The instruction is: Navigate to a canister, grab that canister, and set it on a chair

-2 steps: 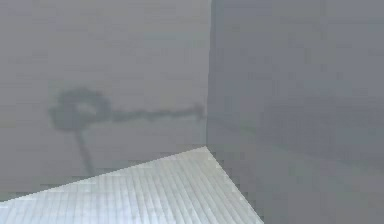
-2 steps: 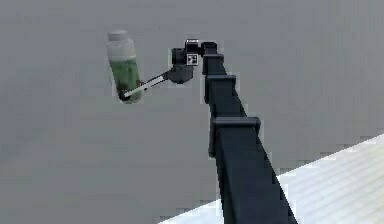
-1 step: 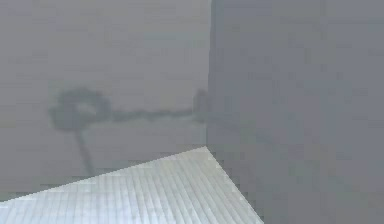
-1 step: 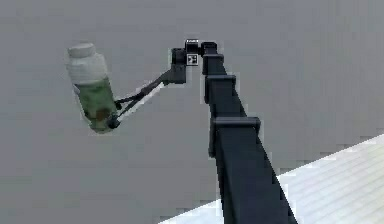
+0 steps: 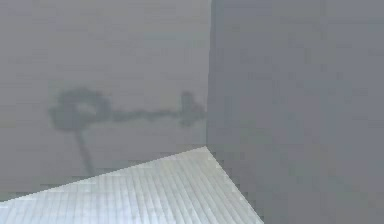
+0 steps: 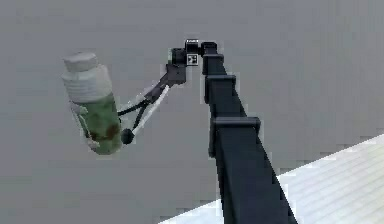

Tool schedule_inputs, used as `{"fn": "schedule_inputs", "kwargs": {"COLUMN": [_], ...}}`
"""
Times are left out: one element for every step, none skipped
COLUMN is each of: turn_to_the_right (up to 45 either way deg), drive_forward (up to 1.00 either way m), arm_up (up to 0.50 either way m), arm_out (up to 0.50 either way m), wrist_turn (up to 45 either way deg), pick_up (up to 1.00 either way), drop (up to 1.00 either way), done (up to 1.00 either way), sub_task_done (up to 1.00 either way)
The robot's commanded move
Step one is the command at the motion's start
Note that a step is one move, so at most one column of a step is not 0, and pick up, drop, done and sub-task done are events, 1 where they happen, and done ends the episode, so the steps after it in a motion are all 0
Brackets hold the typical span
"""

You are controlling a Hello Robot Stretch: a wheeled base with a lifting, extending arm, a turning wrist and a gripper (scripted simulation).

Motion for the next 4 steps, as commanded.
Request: {"fn": "schedule_inputs", "kwargs": {"turn_to_the_right": [0.0, -45.0, -30.0, 0.0], "drive_forward": [0.0, 0.0, 0.0, 1.0], "arm_up": [0.0, 0.0, 0.0, 0.0], "arm_out": [-0.46, 0.0, 0.0, 0.0], "wrist_turn": [0.0, 0.0, 0.0, 0.0], "pick_up": [0.0, 0.0, 0.0, 0.0], "drop": [0.0, 0.0, 0.0, 0.0], "done": [0.0, 0.0, 0.0, 0.0], "sub_task_done": [0.0, 0.0, 0.0, 0.0]}}
